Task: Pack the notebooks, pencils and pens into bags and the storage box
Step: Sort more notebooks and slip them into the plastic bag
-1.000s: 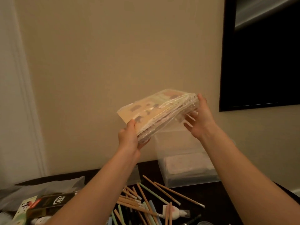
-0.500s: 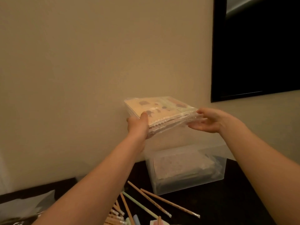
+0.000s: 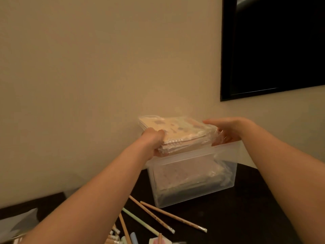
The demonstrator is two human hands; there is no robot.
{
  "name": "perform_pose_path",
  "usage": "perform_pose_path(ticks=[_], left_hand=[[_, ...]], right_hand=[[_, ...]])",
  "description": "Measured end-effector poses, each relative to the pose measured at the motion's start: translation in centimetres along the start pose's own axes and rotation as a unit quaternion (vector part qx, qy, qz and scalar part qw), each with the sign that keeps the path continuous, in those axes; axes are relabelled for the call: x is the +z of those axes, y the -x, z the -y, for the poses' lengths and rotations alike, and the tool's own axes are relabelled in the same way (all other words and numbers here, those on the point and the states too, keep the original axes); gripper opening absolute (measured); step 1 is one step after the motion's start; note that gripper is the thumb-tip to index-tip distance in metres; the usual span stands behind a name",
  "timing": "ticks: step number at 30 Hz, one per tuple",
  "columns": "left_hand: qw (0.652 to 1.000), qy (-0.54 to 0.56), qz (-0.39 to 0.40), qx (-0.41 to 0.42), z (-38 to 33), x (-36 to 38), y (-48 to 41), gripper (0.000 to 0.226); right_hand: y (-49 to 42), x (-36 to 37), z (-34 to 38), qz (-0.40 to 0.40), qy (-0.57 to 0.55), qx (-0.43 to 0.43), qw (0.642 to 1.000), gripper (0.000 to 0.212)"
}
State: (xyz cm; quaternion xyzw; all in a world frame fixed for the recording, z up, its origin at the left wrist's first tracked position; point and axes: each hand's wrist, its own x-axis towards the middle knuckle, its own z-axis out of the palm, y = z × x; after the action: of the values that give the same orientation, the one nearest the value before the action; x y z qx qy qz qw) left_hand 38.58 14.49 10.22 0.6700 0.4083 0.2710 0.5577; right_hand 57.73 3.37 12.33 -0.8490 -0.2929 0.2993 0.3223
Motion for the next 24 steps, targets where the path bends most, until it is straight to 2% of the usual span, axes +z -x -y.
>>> perform_pose_path(ticks=[3,5,9,11,13,17,19,20,22,24], left_hand=[[0.999,-0.049,0.013,-0.012,0.1,0.1,-0.3,0.017],[0.997,-0.068,0.021,-0.019,0.0,0.1,-0.2,0.012],[0.992,-0.120,0.034,-0.015,-0.2,0.3,-0.4,0.017],[0.989,-0.144,0.043,-0.015,-0.1,0.4,-0.6,0.018],[0.983,-0.167,0.061,-0.034,0.1,0.6,-0.6,0.015],[0.971,-0.203,0.103,-0.077,0.6,0.8,-1.3,0.018],[0.951,-0.263,0.125,-0.102,0.5,1.0,-1.4,0.016],[0.936,-0.308,0.130,-0.107,0.4,1.1,-1.5,0.024],[0.897,-0.407,0.131,-0.109,0.3,1.4,-1.3,0.040],[0.858,-0.494,0.113,-0.084,0.2,2.1,-1.0,0.041]], right_hand=[[-0.3,0.7,0.6,0.029,0.041,0.041,0.998,0.092],[-1.0,1.0,0.5,0.037,0.056,0.063,0.996,0.097],[-2.0,1.3,0.4,0.053,0.077,0.110,0.990,0.094],[-1.8,1.5,0.4,0.061,0.137,0.127,0.981,0.092],[-1.6,1.7,0.3,0.064,0.190,0.119,0.972,0.082],[-1.6,1.8,-0.1,0.085,0.202,0.117,0.969,0.060],[-1.5,1.7,-0.1,0.091,0.206,0.107,0.968,0.050],[-1.4,1.7,-0.1,0.088,0.211,0.100,0.968,0.051],[-1.1,1.8,0.0,0.100,0.229,0.094,0.964,0.052],[-0.9,1.9,-0.1,0.091,0.246,0.084,0.961,0.049]])
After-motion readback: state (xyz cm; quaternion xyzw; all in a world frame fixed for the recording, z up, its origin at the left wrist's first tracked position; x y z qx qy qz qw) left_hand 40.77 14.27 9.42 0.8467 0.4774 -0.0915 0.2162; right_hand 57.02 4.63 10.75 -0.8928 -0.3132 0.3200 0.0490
